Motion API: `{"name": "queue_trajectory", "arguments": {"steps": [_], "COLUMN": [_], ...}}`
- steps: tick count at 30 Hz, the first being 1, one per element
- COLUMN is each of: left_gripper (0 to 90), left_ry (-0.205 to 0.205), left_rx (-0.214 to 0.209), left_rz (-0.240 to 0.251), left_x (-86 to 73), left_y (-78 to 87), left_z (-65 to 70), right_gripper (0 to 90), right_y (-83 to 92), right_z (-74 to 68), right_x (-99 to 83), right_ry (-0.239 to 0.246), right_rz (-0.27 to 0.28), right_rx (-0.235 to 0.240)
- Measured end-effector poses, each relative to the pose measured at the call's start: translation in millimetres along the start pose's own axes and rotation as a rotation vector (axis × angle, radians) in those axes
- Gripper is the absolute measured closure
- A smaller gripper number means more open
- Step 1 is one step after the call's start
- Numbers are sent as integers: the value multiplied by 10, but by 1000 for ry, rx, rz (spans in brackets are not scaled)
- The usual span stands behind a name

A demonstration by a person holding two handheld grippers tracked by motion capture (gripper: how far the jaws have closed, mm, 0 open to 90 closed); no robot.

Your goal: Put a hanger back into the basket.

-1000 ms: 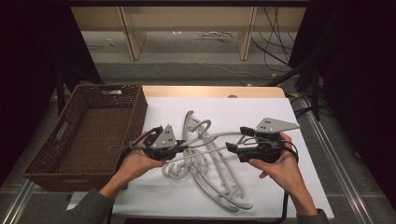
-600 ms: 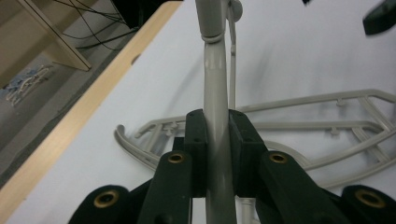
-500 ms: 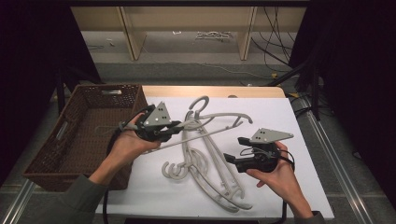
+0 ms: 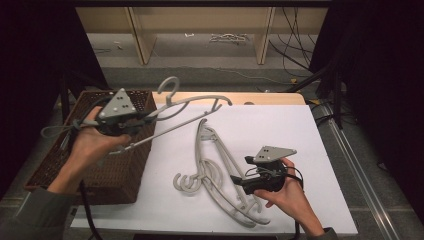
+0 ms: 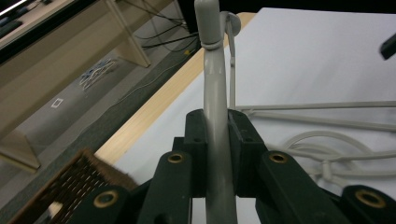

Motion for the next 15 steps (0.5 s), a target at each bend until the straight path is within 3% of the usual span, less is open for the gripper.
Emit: {"name": "queue_trajectory", "arguments": {"steps": [2, 3, 4, 5, 6, 8, 9, 12, 15], "left_gripper": [794, 794, 794, 794, 794, 794, 794, 794, 794], "left_ry": [4, 27, 27, 58, 58, 79, 113, 132, 153], "left_rx": [16, 39, 39, 67, 67, 82, 102, 129, 162], "left_rz": [-10, -25, -25, -27, -27, -3, 3, -6, -33], "left_x": [-57, -153, -153, -265, -265, -359, -454, -550, -743], "left_y": [39, 105, 105, 180, 180, 234, 303, 369, 493], "left_z": [-46, -114, -114, -184, -184, -242, -291, -340, -426], "right_gripper": [225, 226, 226, 226, 226, 225, 224, 225, 226], "right_y": [-11, -29, -29, -60, -60, -93, -106, -113, -121], "right_z": [-10, -29, -29, -46, -46, -59, -62, -78, -87], "right_x": [-7, -23, -23, -45, -45, -72, -79, -86, -92], "right_ry": [1, 2, 2, 5, 5, 6, 14, 21, 24], "right_rz": [-3, -12, -12, -21, -21, -39, -39, -42, -47], "right_rx": [4, 10, 10, 10, 10, 16, 17, 19, 21]}}
Point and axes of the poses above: each handheld gripper's, and its own axes: y roughly backward along the jaws, x roughly out of its top, z roughly to its right, the point moved 3 cm from there along -y, roughly forward along the jaws, and after that the axes turned 14 degrees about -y, right-handed, at the moved point
